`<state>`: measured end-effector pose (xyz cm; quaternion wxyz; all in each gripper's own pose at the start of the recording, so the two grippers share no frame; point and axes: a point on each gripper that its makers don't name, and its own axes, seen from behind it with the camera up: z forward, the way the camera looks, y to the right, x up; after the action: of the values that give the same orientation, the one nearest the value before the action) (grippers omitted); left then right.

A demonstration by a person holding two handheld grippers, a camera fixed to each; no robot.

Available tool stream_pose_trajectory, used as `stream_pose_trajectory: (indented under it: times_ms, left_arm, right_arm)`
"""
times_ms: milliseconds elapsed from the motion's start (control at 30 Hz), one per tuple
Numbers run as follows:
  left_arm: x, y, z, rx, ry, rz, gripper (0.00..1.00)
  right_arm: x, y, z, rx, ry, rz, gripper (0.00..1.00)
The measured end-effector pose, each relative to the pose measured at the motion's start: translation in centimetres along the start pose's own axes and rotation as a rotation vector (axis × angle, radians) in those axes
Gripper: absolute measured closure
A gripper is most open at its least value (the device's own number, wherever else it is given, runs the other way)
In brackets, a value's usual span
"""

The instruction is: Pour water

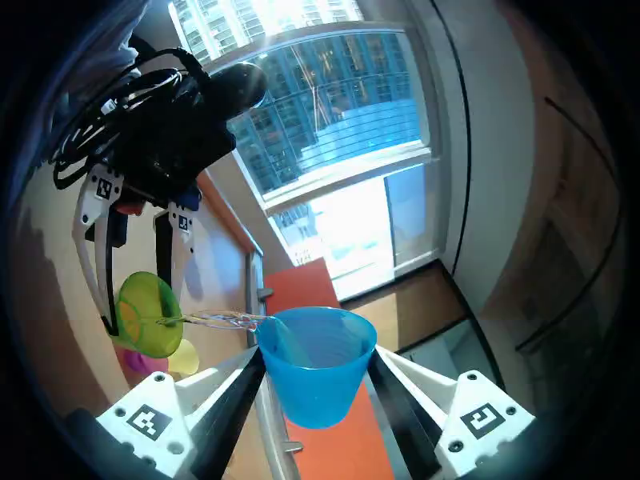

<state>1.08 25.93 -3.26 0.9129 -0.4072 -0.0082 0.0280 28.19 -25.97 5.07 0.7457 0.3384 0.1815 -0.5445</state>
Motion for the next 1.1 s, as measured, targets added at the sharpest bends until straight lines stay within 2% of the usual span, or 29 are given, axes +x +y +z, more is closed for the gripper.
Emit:
stream_pose_trajectory:
  times_ms: [1100]
  left_arm:
    - [0.6,-0.2,0.0,-0.006,0.014,-0.01,0.14]
  right_arm:
    - [1.3,2.4,0.9,-0.036,0.007,-0.13,0.11]
